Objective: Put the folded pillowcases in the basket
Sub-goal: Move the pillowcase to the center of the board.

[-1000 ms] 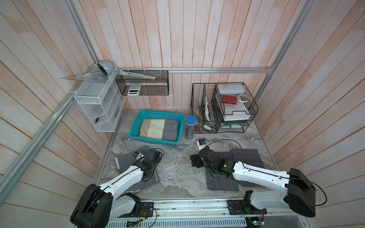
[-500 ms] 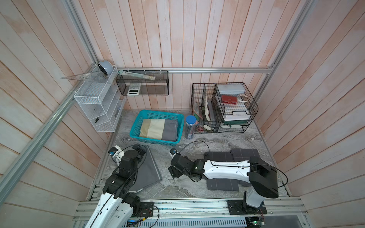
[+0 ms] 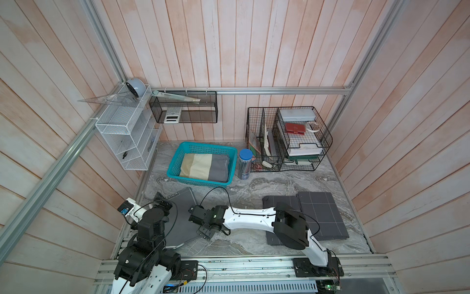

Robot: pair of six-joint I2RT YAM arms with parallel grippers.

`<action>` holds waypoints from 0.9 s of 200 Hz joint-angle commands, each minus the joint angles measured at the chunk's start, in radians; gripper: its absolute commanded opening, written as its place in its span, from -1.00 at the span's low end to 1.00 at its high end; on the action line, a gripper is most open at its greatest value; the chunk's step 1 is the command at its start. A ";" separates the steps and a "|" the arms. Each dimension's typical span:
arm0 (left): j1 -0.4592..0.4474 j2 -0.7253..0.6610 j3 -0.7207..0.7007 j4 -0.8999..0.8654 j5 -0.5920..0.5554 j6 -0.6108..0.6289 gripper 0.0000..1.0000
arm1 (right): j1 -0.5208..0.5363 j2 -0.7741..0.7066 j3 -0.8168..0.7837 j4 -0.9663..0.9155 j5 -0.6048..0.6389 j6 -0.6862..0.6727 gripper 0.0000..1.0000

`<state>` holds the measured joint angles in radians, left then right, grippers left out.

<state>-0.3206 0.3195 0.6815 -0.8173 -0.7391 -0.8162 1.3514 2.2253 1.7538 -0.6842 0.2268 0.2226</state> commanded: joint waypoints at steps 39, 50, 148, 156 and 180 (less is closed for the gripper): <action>0.004 -0.005 -0.024 -0.003 -0.040 0.046 1.00 | 0.012 0.127 0.190 -0.229 0.132 -0.012 0.78; 0.004 -0.007 -0.024 -0.003 -0.041 0.048 1.00 | 0.006 0.106 0.156 -0.205 0.127 -0.003 0.77; 0.004 -0.016 -0.011 -0.016 -0.070 0.044 1.00 | -0.111 -0.091 -0.112 -0.054 0.077 0.095 0.77; 0.003 -0.016 -0.008 -0.015 -0.072 0.044 1.00 | -0.119 -0.123 -0.155 -0.039 0.093 0.103 0.77; 0.003 -0.010 -0.010 -0.010 -0.068 0.045 1.00 | -0.130 -0.201 -0.220 -0.020 0.154 0.118 0.77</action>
<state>-0.3206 0.3164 0.6662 -0.8234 -0.7895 -0.7853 1.2209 2.1132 1.5707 -0.7315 0.3058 0.2989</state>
